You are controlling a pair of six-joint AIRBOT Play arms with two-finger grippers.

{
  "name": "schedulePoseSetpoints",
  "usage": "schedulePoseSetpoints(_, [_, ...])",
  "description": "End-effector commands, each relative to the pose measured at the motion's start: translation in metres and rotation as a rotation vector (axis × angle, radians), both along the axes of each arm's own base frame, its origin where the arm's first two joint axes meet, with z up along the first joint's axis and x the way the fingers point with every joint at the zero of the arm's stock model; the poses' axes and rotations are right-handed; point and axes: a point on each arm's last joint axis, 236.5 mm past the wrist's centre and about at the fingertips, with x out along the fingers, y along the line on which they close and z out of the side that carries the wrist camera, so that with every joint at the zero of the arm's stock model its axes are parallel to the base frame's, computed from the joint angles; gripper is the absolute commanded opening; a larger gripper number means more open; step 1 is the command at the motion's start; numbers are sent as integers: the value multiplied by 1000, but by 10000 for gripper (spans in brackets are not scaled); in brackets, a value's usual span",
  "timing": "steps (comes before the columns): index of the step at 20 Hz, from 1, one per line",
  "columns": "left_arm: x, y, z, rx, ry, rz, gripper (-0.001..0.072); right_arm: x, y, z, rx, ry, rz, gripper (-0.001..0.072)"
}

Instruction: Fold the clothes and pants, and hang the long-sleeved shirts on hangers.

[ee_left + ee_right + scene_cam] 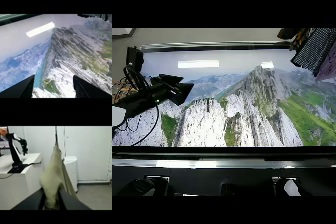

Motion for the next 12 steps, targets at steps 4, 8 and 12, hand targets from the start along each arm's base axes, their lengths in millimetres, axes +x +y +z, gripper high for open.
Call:
schedulePoseSetpoints(4, [-1, 0, 2, -38, 25, 14, 554, -36, 32, 13, 7, -97, 21, 436])
schedulePoseSetpoints(8, [-2, 1, 4, -137, 101, 55, 554, -29, 75, 55, -107, -247, 237, 436])
schedulePoseSetpoints(12, [-1, 1, 4, -242, 188, 98, 552, 99, 111, 16, 121, -262, 749, 435])
